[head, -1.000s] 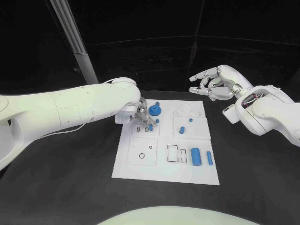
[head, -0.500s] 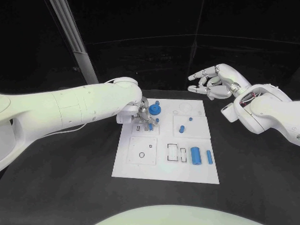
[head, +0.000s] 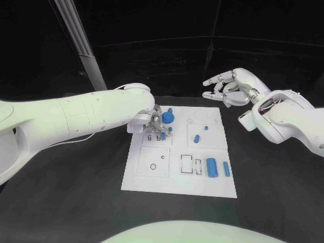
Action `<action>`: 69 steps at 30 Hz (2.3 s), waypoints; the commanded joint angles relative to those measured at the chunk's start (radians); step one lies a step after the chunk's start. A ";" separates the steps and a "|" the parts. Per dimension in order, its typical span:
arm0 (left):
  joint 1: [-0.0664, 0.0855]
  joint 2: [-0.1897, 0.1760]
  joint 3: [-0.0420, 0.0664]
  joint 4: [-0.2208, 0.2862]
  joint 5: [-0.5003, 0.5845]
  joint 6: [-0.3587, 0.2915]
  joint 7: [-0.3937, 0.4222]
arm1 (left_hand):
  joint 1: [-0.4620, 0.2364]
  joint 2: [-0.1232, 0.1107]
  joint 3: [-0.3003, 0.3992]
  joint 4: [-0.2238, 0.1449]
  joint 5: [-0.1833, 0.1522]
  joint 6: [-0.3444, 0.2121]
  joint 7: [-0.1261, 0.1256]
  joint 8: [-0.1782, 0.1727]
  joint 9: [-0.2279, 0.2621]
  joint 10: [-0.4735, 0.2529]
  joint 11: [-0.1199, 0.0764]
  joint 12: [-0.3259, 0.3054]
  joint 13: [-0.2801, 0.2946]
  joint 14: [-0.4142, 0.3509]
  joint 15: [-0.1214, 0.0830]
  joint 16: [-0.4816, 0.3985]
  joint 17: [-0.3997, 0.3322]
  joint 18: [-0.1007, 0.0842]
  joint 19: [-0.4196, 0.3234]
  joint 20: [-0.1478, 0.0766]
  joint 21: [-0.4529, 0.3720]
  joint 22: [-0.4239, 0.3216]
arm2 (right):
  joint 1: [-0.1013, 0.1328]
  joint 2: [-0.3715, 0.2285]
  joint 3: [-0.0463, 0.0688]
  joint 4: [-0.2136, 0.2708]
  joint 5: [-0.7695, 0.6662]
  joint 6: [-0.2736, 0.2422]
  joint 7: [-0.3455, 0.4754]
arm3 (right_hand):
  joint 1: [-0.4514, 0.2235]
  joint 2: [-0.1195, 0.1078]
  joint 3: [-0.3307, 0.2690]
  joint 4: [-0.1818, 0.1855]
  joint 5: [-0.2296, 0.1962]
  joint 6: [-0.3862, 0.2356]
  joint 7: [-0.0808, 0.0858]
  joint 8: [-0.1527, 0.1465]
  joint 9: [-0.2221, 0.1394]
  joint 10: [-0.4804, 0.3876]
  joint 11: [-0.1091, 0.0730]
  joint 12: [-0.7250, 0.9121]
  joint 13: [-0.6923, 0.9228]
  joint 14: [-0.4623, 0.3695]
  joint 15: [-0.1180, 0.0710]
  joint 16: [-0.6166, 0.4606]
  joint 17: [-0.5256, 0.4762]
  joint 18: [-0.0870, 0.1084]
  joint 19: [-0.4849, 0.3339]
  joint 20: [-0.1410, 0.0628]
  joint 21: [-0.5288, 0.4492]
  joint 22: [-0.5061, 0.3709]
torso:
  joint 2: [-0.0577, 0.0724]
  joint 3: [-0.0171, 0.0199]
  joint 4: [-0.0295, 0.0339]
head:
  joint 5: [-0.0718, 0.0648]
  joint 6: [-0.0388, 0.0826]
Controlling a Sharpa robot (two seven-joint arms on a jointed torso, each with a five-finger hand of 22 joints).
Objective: Assemble the parts on the task board
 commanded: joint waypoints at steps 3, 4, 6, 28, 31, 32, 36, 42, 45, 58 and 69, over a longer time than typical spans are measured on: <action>0.001 0.001 0.001 0.000 -0.003 0.012 0.011 | 0.010 -0.001 0.001 -0.006 0.006 -0.001 0.008 -0.005 0.002 -0.006 -0.002 -0.003 0.000 0.104 0.008 0.003 0.263 -0.002 -0.001 0.007 -0.004 -0.001 | 0.002 0.003 0.001 -0.001 0.003 0.004 0.001 | 0.011 0.002 -0.006 -0.002 0.006 -0.009 0.001 -0.002 -0.001 -0.007 0.001 -0.005 -0.002 -0.007 -0.003 -0.006 -0.002 0.017 -0.004 -0.002 -0.006 0.000 | 0.000 0.0004 -0.0005 | -0.001 -0.001; 0.001 0.001 0.001 0.001 -0.002 0.012 0.011 | 0.010 -0.002 0.001 -0.006 0.006 -0.001 0.008 -0.005 0.002 -0.006 -0.002 -0.003 0.000 0.104 0.008 0.003 0.263 -0.002 -0.001 0.007 -0.004 0.000 | 0.002 0.003 0.001 -0.001 0.003 0.004 0.001 | 0.011 0.002 -0.006 -0.002 0.006 -0.009 0.001 -0.002 -0.001 -0.007 0.001 -0.005 -0.002 -0.007 -0.003 -0.006 -0.002 0.017 -0.004 -0.002 -0.006 0.000 | 0.000 0.0004 -0.0004 | -0.001 -0.002; 0.001 0.001 0.001 0.001 -0.002 0.012 0.011 | 0.018 -0.002 0.004 -0.008 0.006 0.001 0.008 -0.007 0.003 -0.006 -0.002 -0.004 0.001 0.104 0.008 0.003 0.263 -0.002 -0.001 0.007 -0.003 0.000 | 0.002 0.004 0.001 -0.002 0.003 0.004 0.001 | 0.011 0.002 -0.006 -0.002 0.006 -0.009 0.001 -0.002 -0.001 -0.007 0.001 -0.005 -0.002 -0.007 -0.003 -0.006 -0.002 0.017 -0.004 -0.002 -0.006 0.000 | 0.000 0.0003 -0.0001 | -0.001 -0.002; 0.000 0.000 0.001 0.007 -0.001 0.004 0.019 | 0.096 0.007 0.052 -0.042 0.006 0.012 0.004 -0.023 0.010 -0.002 -0.005 -0.003 0.011 0.104 0.006 0.003 0.263 -0.003 0.000 0.006 0.000 0.007 | 0.002 0.015 0.001 -0.012 0.003 0.007 0.000 | 0.014 0.003 -0.007 -0.001 0.013 -0.009 0.001 -0.002 -0.001 -0.007 0.001 -0.004 -0.005 -0.007 -0.003 -0.007 -0.002 0.017 -0.004 -0.002 -0.007 -0.002 | 0.000 0.0006 0.0007 | 0.002 -0.006; -0.001 -0.002 0.001 0.010 0.004 -0.010 0.028 | 0.233 0.038 0.153 -0.127 0.015 0.002 -0.011 -0.036 0.011 -0.008 -0.020 -0.012 0.012 0.104 -0.006 0.003 0.263 -0.002 0.001 -0.003 0.001 0.010 | 0.002 0.017 0.001 -0.014 0.003 0.008 0.001 | 0.015 0.003 -0.007 0.000 0.016 -0.009 0.001 -0.002 -0.001 -0.008 0.001 -0.004 -0.006 -0.007 -0.003 -0.007 -0.003 0.018 -0.004 -0.002 -0.008 -0.003 | 0.000 0.0006 0.0005 | 0.002 -0.007; -0.001 -0.002 0.001 0.011 0.005 -0.013 0.030 | 0.249 0.037 0.174 -0.139 0.015 0.000 -0.010 -0.040 0.010 -0.010 -0.020 -0.016 0.011 0.104 -0.007 0.003 0.263 -0.003 0.001 -0.005 0.002 0.011 | 0.002 0.017 0.001 -0.014 0.003 0.008 0.001 | 0.015 0.004 -0.007 0.001 0.017 -0.009 0.001 -0.002 -0.001 -0.008 0.001 -0.004 -0.006 -0.007 -0.003 -0.008 -0.003 0.018 -0.004 -0.002 -0.009 -0.004 | 0.000 0.0005 0.0003 | 0.002 -0.007; -0.002 -0.009 0.001 0.022 0.007 -0.034 0.049 | 0.288 -0.001 0.332 -0.194 0.034 -0.004 0.004 -0.053 0.017 -0.007 -0.010 -0.039 0.001 0.104 0.000 0.003 0.263 -0.005 0.003 -0.005 0.004 0.016 | 0.002 0.019 0.001 -0.016 0.003 0.008 0.001 | 0.015 0.004 -0.007 0.001 0.018 -0.009 0.001 -0.002 -0.001 -0.008 0.001 -0.004 -0.006 -0.007 -0.003 -0.008 -0.004 0.018 -0.004 -0.002 -0.009 -0.004 | 0.000 0.0006 0.0003 | 0.003 -0.008; -0.003 -0.024 0.001 0.045 0.008 -0.074 0.066 | 0.202 -0.099 0.568 -0.222 0.029 0.003 0.009 -0.049 0.049 0.013 -0.010 -0.049 0.000 0.104 0.003 0.003 0.263 -0.005 0.004 0.001 0.007 0.024 | 0.002 0.019 0.001 -0.018 0.003 0.009 0.001 | 0.015 0.006 -0.008 0.002 0.020 -0.009 0.001 -0.001 -0.001 -0.008 0.001 -0.004 -0.008 -0.007 -0.003 -0.008 -0.003 0.018 -0.004 -0.002 -0.009 -0.003 | -0.001 0.0005 0.0011 | 0.003 -0.009; -0.003 -0.035 0.001 0.062 0.008 -0.099 0.071 | 0.168 -0.126 0.641 -0.238 0.027 0.004 0.006 -0.044 0.065 0.021 -0.009 -0.047 0.005 0.104 0.004 0.003 0.263 -0.005 0.006 0.001 0.008 0.028 | 0.002 0.019 0.001 -0.019 0.003 0.009 0.002 | 0.015 0.006 -0.008 0.002 0.020 -0.009 0.001 -0.001 -0.001 -0.008 0.001 -0.004 -0.008 -0.007 -0.003 -0.008 -0.003 0.018 -0.004 -0.002 -0.009 -0.003 | 0.000 0.0006 0.0016 | 0.004 -0.010; -0.003 -0.116 0.001 0.148 0.008 -0.226 0.066 | 0.126 -0.142 0.701 -0.252 0.022 0.009 0.003 -0.035 0.086 0.043 -0.010 -0.027 0.035 0.104 0.001 0.003 0.263 -0.008 0.012 0.001 0.016 0.040 | 0.002 0.015 0.001 -0.021 0.003 0.011 0.001 | 0.014 0.007 -0.008 0.004 0.022 -0.009 0.001 -0.001 -0.001 -0.008 0.001 -0.004 -0.008 -0.008 -0.003 -0.009 -0.005 0.018 -0.004 -0.002 -0.010 -0.005 | -0.001 0.0020 0.0030 | 0.011 -0.013; -0.024 -0.134 -0.001 0.161 0.004 -0.277 0.057 | 0.101 -0.140 0.720 -0.247 0.018 0.012 0.000 -0.028 0.098 0.055 -0.013 -0.012 0.055 0.104 -0.001 0.003 0.263 -0.010 0.017 -0.001 0.024 0.051 | 0.002 0.016 0.001 -0.025 0.003 0.013 -0.001 | 0.014 0.007 -0.008 0.004 0.022 -0.009 0.001 -0.001 -0.001 -0.008 0.001 -0.004 -0.008 -0.008 -0.003 -0.009 -0.005 0.018 -0.004 -0.002 -0.010 -0.005 | 0.000 0.0015 0.0044 | 0.020 -0.014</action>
